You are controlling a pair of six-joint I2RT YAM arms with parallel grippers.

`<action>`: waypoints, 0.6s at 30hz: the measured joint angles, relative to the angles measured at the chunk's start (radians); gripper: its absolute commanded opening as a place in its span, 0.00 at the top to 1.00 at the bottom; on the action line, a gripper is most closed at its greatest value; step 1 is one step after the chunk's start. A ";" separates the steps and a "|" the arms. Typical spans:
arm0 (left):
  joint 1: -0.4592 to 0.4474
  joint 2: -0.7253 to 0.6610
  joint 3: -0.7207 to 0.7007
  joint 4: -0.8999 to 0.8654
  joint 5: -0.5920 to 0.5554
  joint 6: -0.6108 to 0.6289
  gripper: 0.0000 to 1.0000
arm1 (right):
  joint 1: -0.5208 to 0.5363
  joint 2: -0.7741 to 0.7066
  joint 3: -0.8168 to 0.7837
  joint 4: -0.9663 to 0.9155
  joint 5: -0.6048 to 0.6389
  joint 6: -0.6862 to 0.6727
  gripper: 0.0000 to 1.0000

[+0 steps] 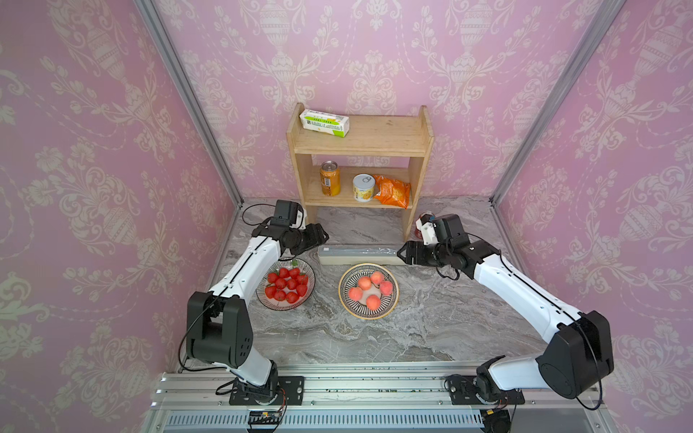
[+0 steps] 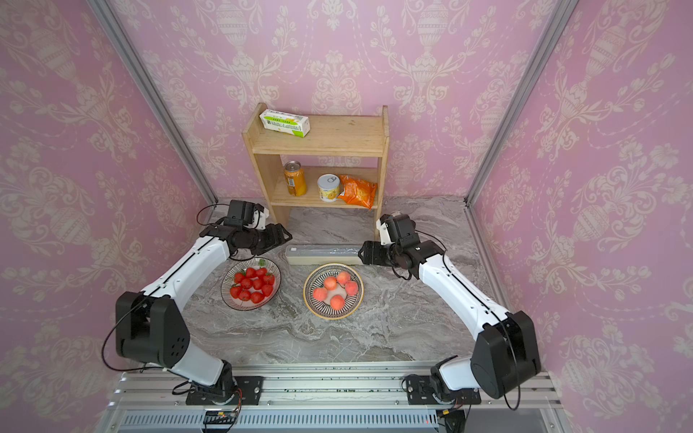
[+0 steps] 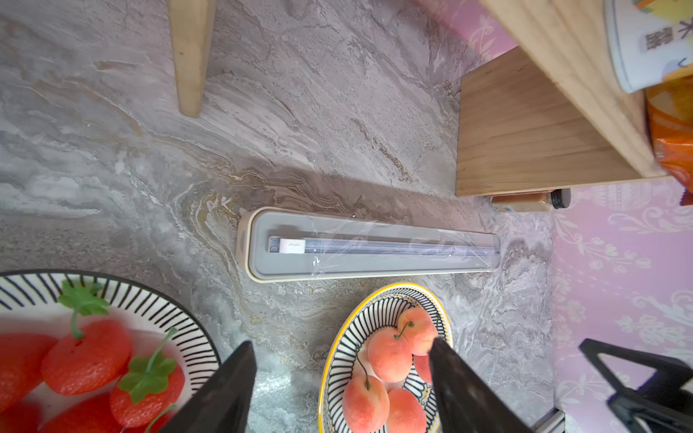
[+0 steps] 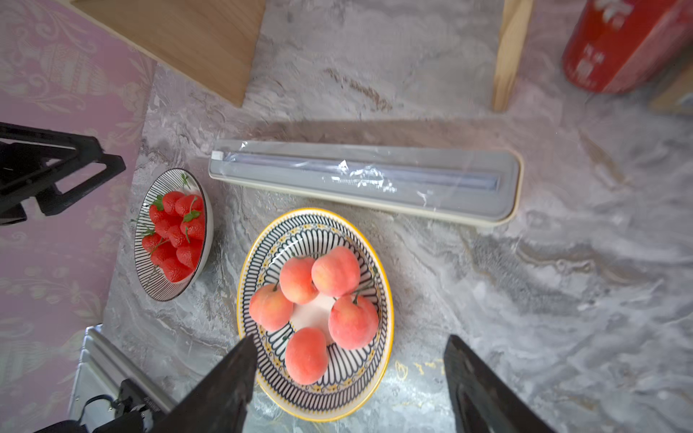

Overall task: Wrap the plate with plastic wrap
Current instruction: Pull the plastic wrap from the plastic wrap cutting box.

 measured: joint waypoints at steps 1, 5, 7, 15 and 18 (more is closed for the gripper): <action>0.000 0.017 0.011 -0.009 0.000 0.007 0.32 | 0.000 0.013 0.032 -0.007 0.020 -0.041 0.21; -0.001 0.090 0.025 -0.036 0.003 0.019 0.39 | 0.000 0.077 0.121 -0.050 0.073 -0.167 0.23; -0.002 0.119 0.024 -0.038 0.010 0.017 0.41 | 0.000 0.104 0.130 -0.058 0.079 -0.198 0.23; -0.003 0.169 0.022 0.027 0.074 -0.033 0.52 | 0.000 0.123 0.100 -0.060 0.081 -0.222 0.23; -0.003 0.190 0.022 0.049 0.084 -0.051 0.53 | 0.000 0.115 0.070 -0.057 0.082 -0.222 0.23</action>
